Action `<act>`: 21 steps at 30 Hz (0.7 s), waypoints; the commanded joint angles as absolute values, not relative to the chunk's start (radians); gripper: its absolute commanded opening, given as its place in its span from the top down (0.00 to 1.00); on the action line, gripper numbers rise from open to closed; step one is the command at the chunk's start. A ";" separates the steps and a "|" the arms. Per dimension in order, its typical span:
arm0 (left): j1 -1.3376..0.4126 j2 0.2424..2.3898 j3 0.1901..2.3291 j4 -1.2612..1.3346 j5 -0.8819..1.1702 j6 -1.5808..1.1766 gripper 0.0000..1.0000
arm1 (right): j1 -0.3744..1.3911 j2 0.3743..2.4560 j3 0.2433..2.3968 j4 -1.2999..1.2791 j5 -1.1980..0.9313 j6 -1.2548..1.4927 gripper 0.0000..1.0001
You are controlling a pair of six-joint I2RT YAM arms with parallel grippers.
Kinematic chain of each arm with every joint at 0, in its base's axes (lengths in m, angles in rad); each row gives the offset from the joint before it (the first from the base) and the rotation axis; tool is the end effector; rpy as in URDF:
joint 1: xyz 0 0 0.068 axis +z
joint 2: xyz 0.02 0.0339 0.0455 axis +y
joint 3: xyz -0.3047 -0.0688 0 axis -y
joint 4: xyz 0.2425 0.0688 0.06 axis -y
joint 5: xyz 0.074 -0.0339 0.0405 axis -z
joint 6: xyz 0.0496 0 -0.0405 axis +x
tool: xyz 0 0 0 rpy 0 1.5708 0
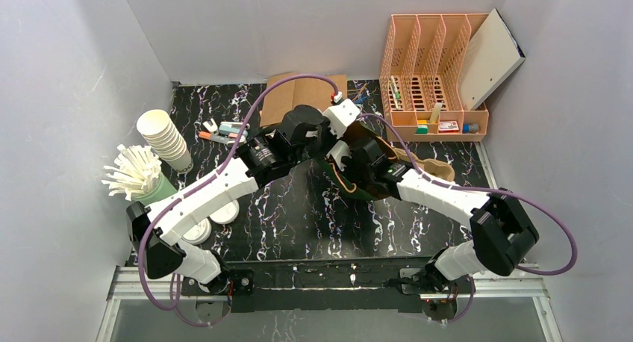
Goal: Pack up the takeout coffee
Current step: Adjust the cup tray in the takeout bag.
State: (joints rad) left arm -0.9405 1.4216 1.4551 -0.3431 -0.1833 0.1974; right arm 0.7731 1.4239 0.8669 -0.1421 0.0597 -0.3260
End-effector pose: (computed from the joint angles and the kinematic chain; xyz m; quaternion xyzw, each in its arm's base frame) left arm 0.2030 -0.2629 0.4455 0.3878 0.7067 -0.1443 0.5739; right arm 0.2222 0.2126 0.2582 -0.4625 0.7793 0.0672 0.4175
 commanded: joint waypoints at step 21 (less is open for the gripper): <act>-0.976 1.432 1.509 -0.299 -0.072 0.265 1.00 | 0.727 1.614 0.976 -0.296 -0.049 -0.452 0.99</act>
